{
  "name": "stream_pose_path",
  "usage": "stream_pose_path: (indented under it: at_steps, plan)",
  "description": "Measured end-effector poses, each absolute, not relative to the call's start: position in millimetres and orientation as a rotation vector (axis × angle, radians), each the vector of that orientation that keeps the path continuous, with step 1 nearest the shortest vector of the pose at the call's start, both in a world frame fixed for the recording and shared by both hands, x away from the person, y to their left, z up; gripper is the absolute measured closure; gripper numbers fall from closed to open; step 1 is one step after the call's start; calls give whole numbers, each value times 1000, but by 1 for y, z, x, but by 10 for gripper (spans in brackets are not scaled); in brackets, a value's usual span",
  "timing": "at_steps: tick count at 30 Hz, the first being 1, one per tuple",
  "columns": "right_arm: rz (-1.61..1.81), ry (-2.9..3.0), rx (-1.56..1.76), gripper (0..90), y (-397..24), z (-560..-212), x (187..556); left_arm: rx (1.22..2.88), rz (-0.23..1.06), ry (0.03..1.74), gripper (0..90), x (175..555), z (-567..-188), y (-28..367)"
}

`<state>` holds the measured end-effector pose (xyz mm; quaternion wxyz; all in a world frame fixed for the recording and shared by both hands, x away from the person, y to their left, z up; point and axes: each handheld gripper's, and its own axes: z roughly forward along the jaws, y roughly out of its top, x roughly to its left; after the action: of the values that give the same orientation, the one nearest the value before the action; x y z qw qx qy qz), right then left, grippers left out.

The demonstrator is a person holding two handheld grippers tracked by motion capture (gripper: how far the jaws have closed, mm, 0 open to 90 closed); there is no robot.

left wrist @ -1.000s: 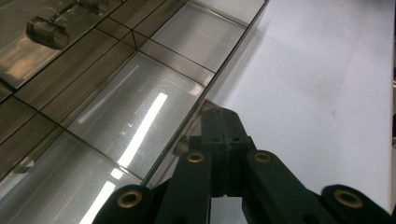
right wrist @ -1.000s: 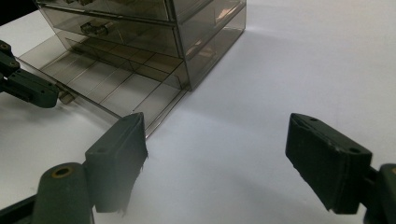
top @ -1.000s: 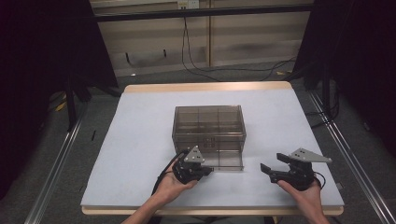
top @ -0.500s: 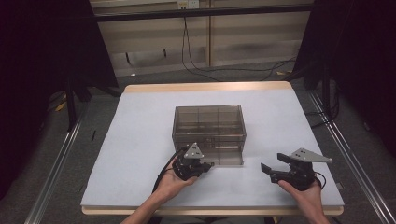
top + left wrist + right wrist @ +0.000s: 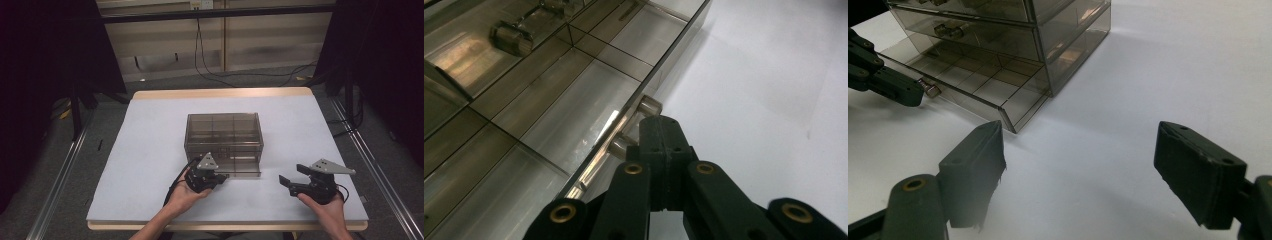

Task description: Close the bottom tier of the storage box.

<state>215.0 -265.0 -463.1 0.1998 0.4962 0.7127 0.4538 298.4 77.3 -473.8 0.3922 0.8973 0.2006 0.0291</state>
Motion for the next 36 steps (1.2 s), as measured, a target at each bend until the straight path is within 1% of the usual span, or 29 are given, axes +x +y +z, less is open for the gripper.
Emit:
stream_pose_path:
  at_steps: [2, 8, 9, 19, 22, 26, 36]
  plan:
    - [1269, 1992, 1386, 202, -265, -463, 215, 2259, 70, 516, 900, 298, -475, 77]
    - [1271, 1991, 1388, 201, -266, -463, 215, 2277, 74, 520, 900, 299, -474, 77]
    - [1267, 1990, 1388, 202, -266, -463, 215, 2252, 73, 525, 900, 299, -476, 76]
    - [1267, 1993, 1389, 201, -265, -463, 215, 2279, 82, 521, 900, 299, -476, 75]
    - [1269, 1992, 1389, 201, -265, -463, 215, 2252, 72, 534, 900, 298, -477, 74]
    - [1270, 1994, 1390, 201, -266, -463, 215, 2276, 80, 525, 900, 299, -476, 73]
    - [1268, 1995, 1393, 201, -265, -463, 215, 2273, 104, 521, 900, 299, -477, 71]
